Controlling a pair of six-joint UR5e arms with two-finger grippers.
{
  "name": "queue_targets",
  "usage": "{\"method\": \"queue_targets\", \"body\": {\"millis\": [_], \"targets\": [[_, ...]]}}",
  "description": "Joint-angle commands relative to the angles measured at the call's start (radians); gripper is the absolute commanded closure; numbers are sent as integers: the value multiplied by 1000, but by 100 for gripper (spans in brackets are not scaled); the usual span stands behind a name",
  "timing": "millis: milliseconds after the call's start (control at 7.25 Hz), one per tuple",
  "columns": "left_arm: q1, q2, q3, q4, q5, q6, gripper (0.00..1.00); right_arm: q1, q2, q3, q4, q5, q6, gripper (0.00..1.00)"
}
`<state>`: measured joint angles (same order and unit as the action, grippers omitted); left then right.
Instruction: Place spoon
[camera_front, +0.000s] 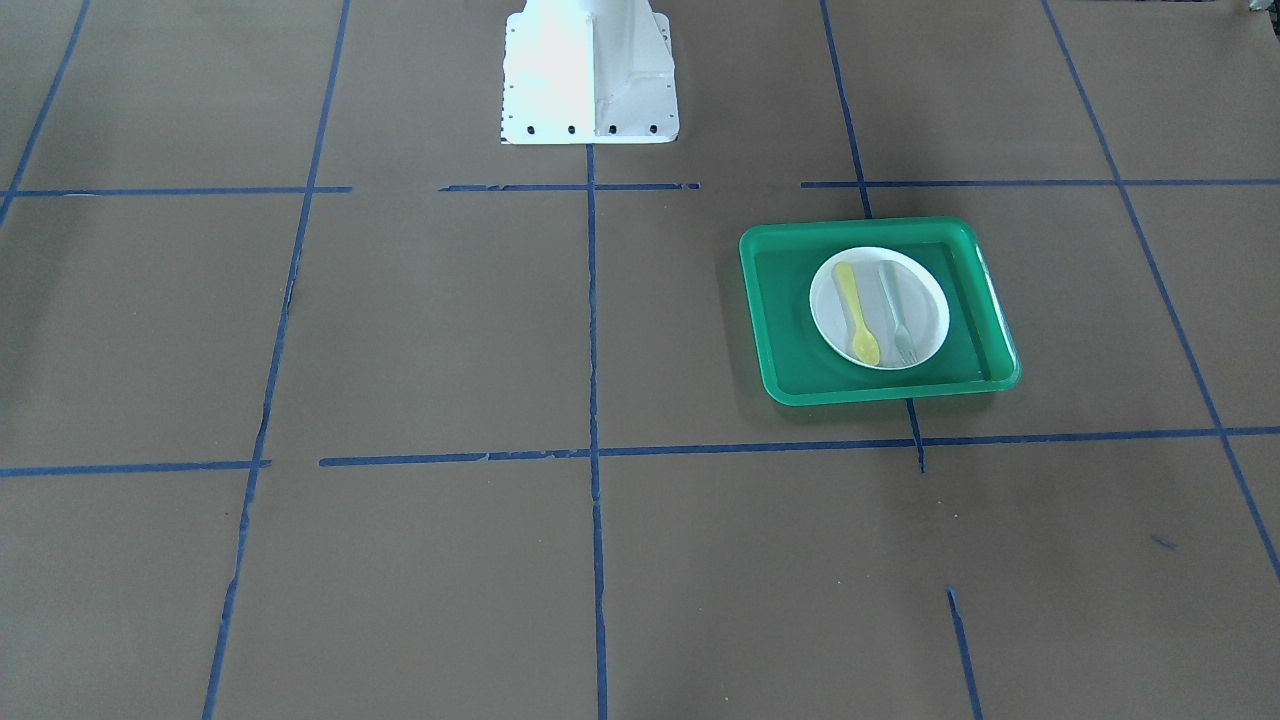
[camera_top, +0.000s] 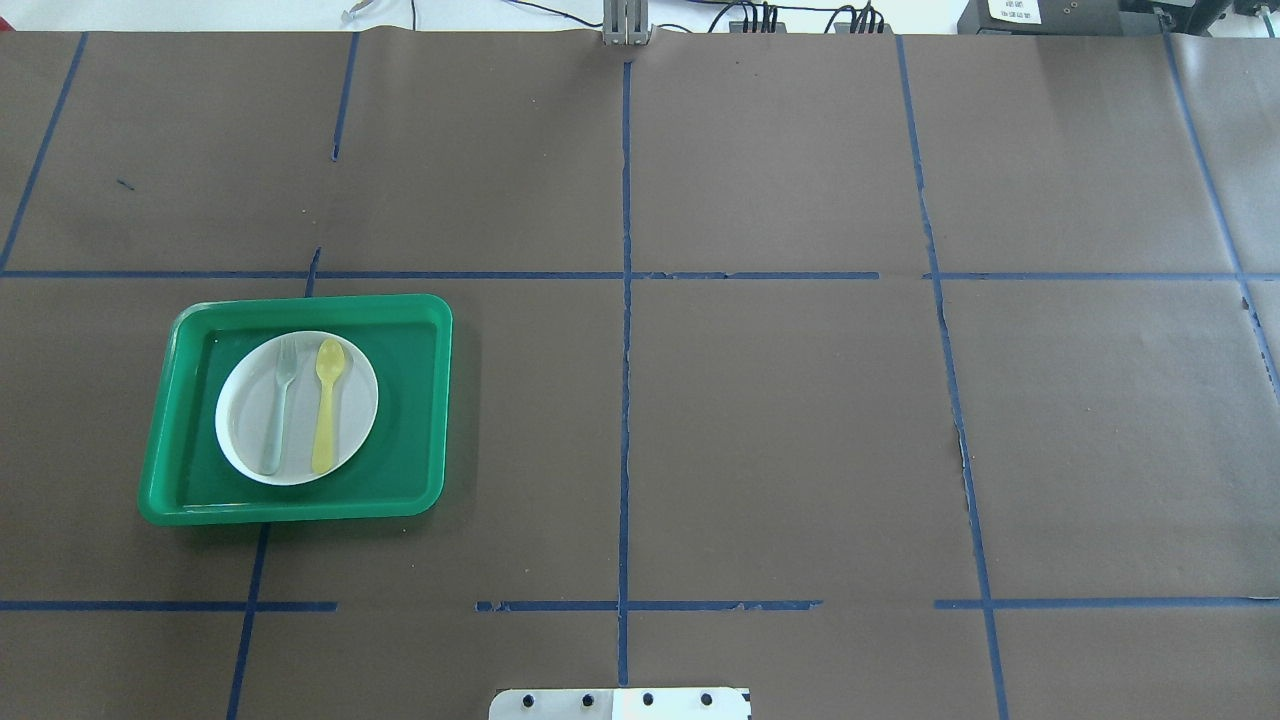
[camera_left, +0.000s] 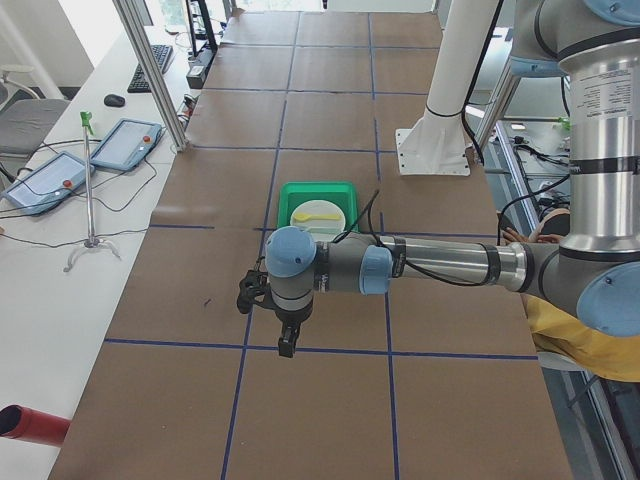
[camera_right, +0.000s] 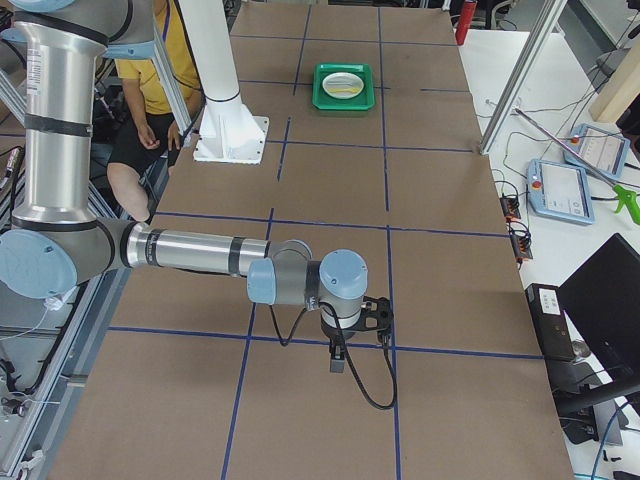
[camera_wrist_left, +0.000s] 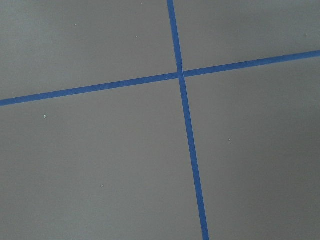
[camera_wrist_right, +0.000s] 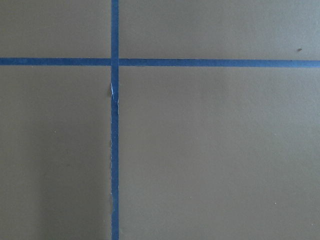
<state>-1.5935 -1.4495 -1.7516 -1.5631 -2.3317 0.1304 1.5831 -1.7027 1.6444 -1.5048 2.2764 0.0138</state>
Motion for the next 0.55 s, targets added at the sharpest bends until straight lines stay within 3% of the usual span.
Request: {"method": "queue_targets", "body": {"millis": [0, 414], "targets": [[0, 0, 6, 0, 0, 3, 0, 0, 0, 0, 2, 0, 0, 0], [3, -32, -37, -2, -2, -6, 0, 0, 0, 0, 0, 0, 0, 0]]}}
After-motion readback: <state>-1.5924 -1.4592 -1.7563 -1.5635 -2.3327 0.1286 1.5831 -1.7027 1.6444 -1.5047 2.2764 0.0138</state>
